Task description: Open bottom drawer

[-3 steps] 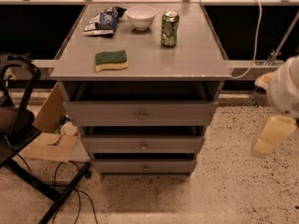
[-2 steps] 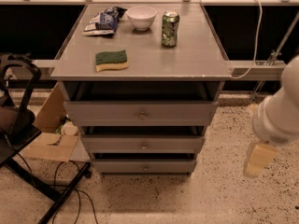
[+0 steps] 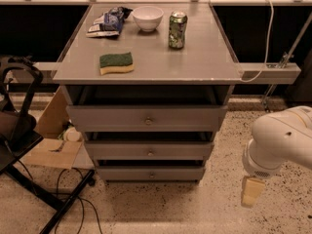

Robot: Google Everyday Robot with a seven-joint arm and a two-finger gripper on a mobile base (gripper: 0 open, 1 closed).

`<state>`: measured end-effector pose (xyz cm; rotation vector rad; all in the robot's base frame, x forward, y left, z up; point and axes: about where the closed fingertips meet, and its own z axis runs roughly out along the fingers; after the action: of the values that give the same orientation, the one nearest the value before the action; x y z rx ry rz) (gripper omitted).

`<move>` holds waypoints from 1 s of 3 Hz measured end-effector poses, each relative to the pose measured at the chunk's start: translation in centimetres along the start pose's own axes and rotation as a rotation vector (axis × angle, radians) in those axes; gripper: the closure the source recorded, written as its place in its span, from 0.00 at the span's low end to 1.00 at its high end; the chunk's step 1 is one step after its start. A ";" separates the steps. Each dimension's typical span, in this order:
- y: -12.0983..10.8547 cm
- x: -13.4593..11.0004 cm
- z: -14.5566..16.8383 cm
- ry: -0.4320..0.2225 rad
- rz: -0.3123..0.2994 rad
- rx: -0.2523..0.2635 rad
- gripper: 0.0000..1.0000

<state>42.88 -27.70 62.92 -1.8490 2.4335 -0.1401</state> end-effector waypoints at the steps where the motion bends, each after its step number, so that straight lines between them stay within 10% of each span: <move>1: -0.6 -0.4 0.6 0.000 -0.008 0.016 0.00; 3: -0.9 -7.3 13.8 -0.078 -0.047 -0.013 0.00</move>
Offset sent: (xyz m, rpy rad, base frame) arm 0.0642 0.0774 -0.1468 0.0859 -0.0167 0.0799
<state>47.40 -21.24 49.45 -1.8805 2.3464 -0.0534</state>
